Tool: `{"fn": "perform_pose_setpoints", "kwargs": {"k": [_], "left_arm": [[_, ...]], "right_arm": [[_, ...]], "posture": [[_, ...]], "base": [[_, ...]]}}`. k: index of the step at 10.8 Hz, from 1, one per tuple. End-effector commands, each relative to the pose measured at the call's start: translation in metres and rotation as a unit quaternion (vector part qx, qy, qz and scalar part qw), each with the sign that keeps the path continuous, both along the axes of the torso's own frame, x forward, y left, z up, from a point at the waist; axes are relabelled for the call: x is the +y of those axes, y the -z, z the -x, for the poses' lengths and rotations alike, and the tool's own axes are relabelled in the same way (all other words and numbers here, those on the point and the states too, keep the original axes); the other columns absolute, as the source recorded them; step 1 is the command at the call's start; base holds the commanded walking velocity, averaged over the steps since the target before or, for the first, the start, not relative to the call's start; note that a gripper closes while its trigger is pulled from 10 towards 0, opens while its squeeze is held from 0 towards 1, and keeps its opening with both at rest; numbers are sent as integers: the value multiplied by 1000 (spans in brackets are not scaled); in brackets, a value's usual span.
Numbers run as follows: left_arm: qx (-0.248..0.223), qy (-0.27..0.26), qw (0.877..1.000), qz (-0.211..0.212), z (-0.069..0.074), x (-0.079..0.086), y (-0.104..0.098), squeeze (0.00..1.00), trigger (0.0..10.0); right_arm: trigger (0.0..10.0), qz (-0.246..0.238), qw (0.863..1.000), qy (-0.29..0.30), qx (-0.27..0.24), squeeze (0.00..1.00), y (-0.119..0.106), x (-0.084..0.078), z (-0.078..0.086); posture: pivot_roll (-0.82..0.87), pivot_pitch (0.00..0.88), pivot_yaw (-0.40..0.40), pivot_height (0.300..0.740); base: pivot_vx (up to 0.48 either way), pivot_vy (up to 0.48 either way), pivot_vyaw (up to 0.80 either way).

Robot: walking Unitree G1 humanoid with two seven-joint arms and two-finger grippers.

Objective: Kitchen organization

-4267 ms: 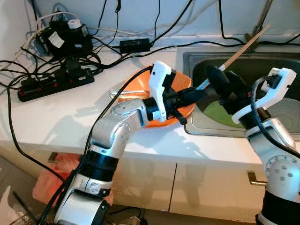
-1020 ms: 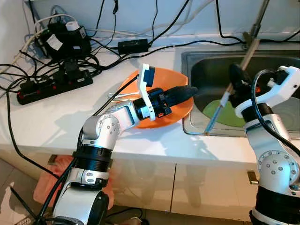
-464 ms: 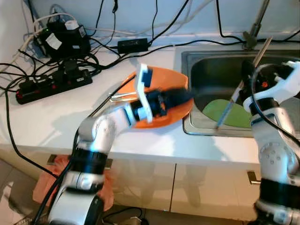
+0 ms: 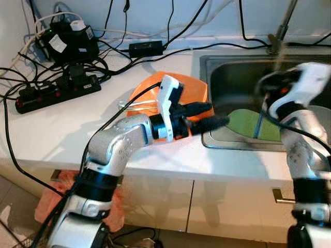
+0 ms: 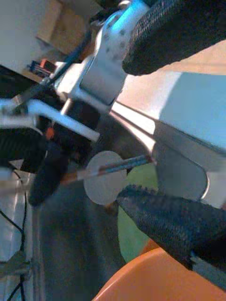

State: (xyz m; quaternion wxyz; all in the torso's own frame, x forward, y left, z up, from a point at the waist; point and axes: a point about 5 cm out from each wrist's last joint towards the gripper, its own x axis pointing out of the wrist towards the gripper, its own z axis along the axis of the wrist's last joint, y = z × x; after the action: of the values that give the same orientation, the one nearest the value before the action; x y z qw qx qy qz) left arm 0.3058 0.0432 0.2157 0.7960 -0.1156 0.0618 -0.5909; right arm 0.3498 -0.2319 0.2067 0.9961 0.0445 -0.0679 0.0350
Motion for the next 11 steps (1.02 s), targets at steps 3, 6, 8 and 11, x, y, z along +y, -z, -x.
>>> {"fn": "perform_pose_setpoints", "kwargs": {"k": [3, 6, 8, 11], "left_arm": [[-40, 2, 999, -32, 4, 4, -5, 1000, 10000], [-43, -17, 998, -29, 0, 8, -10, 1000, 10000], [-52, -26, 998, -36, -1, 12, -11, 1000, 10000], [-52, -24, 998, -41, -1, 12, -10, 1000, 10000]], "right_arm": [[0, 87, 995, -28, 42, 0, 9, -9, -17], [7608, 164, 982, -45, 79, 0, 16, -13, -30], [10000, 180, 977, -53, 101, 0, 18, -16, -35], [10000, 207, 968, -78, 116, 1000, 24, -12, -37]], "posture": [[89, 61, 120, 740], [101, 67, 136, 740], [115, 70, 139, 740], [118, 66, 138, 740]], "base": [[0, 0, 0], [0, 0, 0], [0, 0, 0], [0, 0, 0]]}}
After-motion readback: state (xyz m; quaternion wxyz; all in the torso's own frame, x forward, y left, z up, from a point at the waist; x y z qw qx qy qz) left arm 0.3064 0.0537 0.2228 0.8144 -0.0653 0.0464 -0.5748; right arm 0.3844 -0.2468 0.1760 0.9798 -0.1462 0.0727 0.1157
